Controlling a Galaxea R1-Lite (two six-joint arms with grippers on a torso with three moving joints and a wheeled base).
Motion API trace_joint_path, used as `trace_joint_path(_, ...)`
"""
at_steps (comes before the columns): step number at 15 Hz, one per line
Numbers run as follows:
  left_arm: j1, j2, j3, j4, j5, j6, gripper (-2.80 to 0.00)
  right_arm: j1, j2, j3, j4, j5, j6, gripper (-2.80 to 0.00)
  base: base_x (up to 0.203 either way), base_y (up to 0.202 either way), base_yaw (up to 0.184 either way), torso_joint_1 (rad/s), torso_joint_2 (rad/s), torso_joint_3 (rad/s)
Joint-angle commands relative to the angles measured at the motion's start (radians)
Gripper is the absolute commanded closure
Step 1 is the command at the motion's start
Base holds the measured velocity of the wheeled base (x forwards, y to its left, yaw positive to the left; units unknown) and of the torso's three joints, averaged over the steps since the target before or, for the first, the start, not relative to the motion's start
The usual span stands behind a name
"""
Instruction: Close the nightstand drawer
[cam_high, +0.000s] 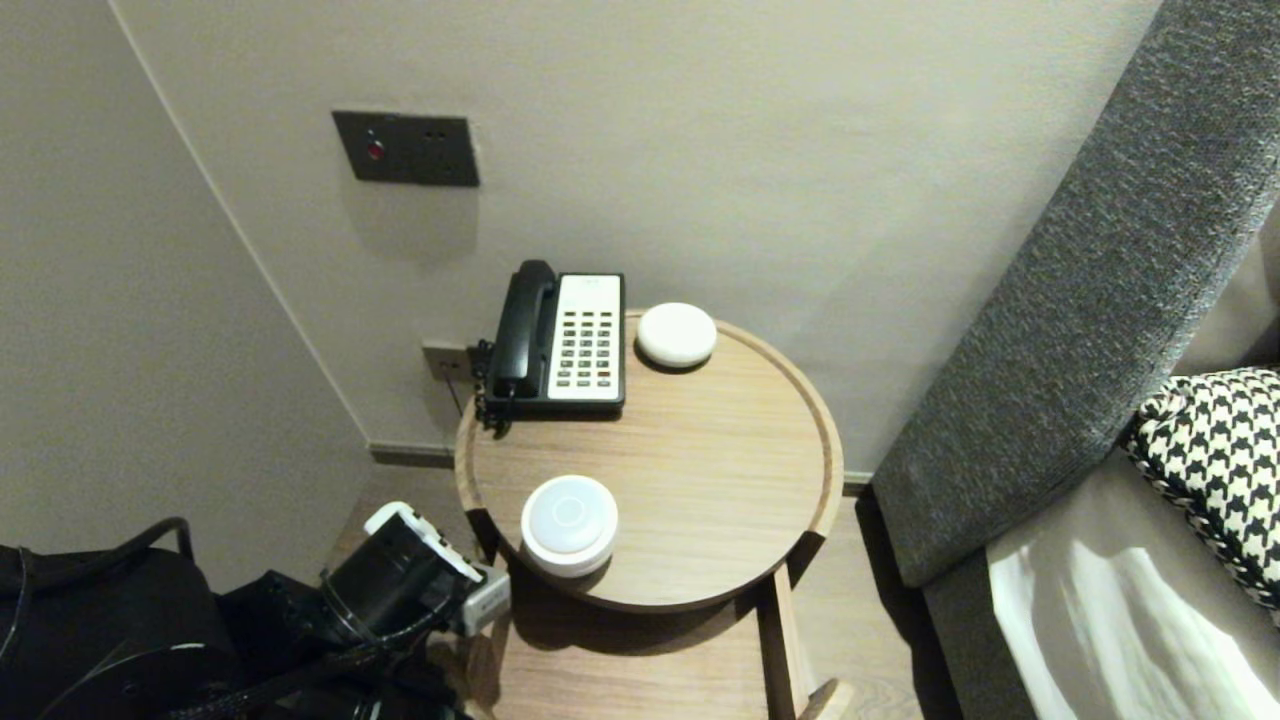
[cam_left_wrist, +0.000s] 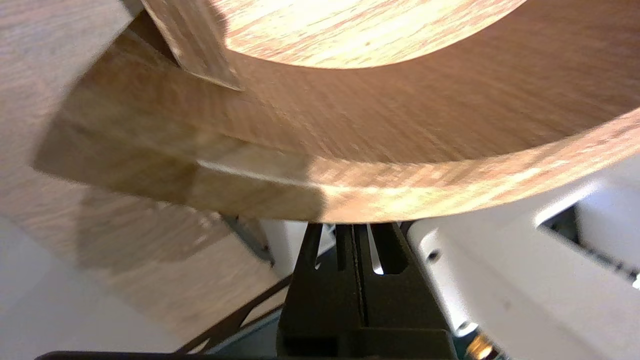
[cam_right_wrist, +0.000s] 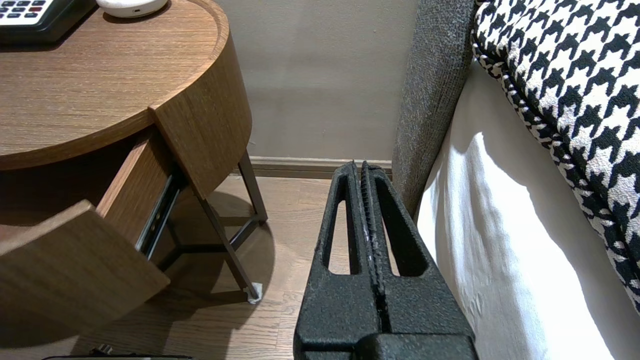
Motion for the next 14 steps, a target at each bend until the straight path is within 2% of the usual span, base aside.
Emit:
trace_joint_path(1,0.013,-0.011,-0.001,-0.003,-0.002,-0.009,0.00,0.001,0.001,0.040,-0.001,0.000,0.000,0.00,0.000,0.000,0.000,0.000,0.00,0.000)
trace_joint_path(10,0.046,-0.025,0.002,-0.089,0.002,-0.041,0.00,0.001,0.001,0.040,-0.001,0.001,0.000,0.00,0.000,0.000,0.000,0.000,0.00,0.000)
trace_joint_path(14,0.063,-0.021,-0.003,-0.144,0.007,-0.076,0.00,0.000,0.001,0.040,-0.001,0.000,0.000,0.00,0.000,0.000,0.000,0.000,0.00,0.000)
